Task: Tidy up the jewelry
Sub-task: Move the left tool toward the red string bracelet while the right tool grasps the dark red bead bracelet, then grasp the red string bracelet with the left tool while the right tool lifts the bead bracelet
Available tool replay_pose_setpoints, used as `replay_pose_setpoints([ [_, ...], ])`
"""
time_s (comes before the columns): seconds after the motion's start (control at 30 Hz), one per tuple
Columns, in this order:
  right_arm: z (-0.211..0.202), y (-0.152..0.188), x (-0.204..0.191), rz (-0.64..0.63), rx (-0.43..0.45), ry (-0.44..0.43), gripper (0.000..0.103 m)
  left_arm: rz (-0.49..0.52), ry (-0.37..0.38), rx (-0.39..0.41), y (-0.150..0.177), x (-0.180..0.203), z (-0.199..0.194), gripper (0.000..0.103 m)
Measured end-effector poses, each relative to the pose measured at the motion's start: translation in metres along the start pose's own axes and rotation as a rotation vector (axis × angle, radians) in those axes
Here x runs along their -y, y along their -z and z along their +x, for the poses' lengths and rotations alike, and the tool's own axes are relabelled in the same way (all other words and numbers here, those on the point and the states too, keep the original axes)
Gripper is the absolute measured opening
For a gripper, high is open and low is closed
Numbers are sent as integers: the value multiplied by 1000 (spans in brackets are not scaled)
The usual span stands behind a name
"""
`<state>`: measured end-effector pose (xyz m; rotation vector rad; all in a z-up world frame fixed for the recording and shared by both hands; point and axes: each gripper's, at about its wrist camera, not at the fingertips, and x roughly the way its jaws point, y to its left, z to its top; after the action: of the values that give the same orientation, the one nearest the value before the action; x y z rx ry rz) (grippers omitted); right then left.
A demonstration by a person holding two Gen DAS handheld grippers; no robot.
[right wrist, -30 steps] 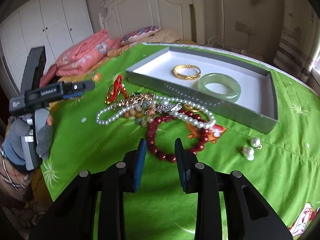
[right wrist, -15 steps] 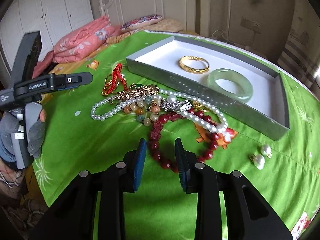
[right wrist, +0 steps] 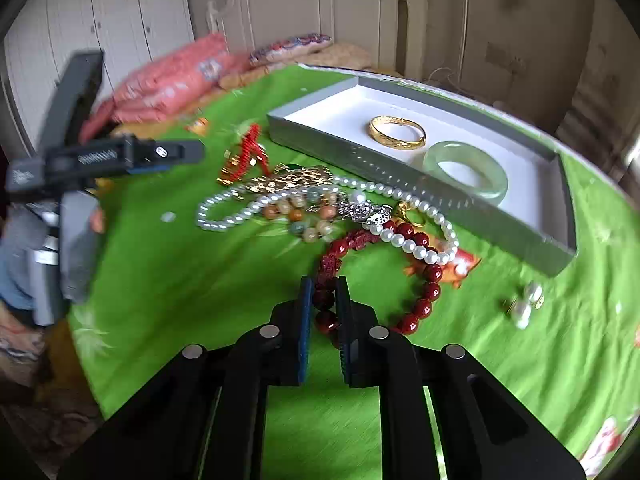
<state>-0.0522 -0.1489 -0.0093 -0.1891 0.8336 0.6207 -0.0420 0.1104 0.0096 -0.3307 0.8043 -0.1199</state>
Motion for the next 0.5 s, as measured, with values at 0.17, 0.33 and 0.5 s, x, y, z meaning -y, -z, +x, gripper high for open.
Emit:
replay_pose_setpoints([
  [0.17,-18,7,8,40,63,-102,13,48,51,-51,-2,14,4,95],
  [0.33,-26,11,10,54,104,-148,13,-26,156,-58,-20,24,10,82],
  [0.5,-37,14,22,98,159,-216,13,17,120,-98,-46,46,28,70],
])
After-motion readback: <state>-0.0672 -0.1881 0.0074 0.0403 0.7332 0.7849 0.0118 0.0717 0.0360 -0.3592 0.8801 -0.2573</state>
